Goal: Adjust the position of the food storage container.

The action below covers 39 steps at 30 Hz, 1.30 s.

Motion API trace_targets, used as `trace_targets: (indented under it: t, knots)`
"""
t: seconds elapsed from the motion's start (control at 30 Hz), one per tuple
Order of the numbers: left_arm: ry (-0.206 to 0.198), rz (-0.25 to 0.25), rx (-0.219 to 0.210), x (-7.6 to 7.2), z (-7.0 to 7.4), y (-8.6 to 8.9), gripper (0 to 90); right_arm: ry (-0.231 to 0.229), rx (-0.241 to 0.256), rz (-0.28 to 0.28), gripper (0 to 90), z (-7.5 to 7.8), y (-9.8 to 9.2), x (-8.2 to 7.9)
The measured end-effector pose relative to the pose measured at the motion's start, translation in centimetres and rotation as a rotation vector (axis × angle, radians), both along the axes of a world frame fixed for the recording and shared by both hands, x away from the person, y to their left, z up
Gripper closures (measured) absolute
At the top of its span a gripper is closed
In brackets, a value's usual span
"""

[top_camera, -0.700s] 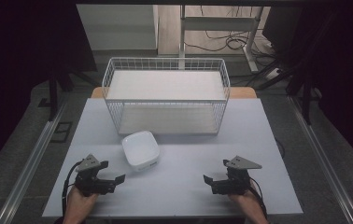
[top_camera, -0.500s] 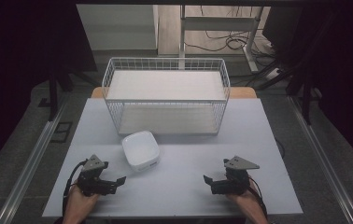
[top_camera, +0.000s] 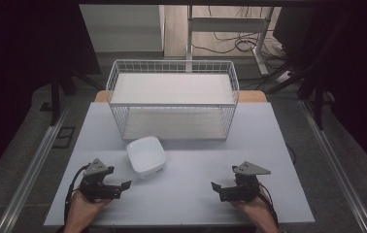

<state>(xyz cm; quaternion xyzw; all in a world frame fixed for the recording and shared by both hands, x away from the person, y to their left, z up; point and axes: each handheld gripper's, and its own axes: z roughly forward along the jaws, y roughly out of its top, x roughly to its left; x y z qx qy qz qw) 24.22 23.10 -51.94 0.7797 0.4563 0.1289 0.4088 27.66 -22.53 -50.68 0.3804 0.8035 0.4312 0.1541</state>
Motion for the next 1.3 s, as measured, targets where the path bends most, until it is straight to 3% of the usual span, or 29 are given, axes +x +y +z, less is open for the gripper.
trace_targets:
  t: [0.13, 0.27, 0.3, 0.4, 0.53, 0.6, 0.8, 0.93, 1.1, 1.3]
  knots:
    - [0.006, 0.013, 0.011, 0.3, 0.5, 0.1, 28.7, 0.004, -0.005, -0.002, 0.0, -0.1, 0.0, 0.0]
    - [-0.003, 0.01, -0.013, 1.1, 1.2, 0.6, 43.3, 0.003, -0.012, 0.003, 0.0, -0.1, 0.2, 0.0]
    - [-0.003, 0.014, -0.018, 1.4, 1.2, 0.8, 43.3, 0.004, -0.012, 0.004, 0.0, -0.1, 0.2, 0.0]
    - [-0.008, 0.033, -0.059, 2.5, 1.4, 1.6, 54.5, 0.002, -0.021, 0.006, 0.1, -0.1, 0.2, 0.0]
    - [-0.026, 0.038, -0.061, 2.9, 1.8, 1.5, 60.6, 0.005, -0.027, 0.01, 0.2, -0.2, 0.3, 0.0]
    - [-0.035, 0.036, -0.054, 3.4, 2.0, 1.4, 68.1, 0.009, -0.031, 0.015, 0.4, -0.2, 0.4, 0.0]
    - [0.004, 0.038, -0.093, 6.1, 3.0, 1.6, 85.6, 0.007, -0.046, 0.037, 0.7, -0.3, 0.7, -0.1]
    - [-0.008, 0.038, -0.096, 7.1, 3.3, 1.6, 89.9, 0.007, -0.049, 0.035, 0.8, -0.3, 0.7, -0.1]
    - [-0.05, 0.032, -0.068, 9.2, 4.2, 0.7, 90.0, 0.002, -0.049, 0.034, 1.2, -0.3, 0.7, -0.1]
    - [-0.05, 0.031, -0.041, 11.8, 3.5, -0.9, 90.0, -0.001, -0.054, 0.032, 1.3, -0.2, 0.7, -0.1]
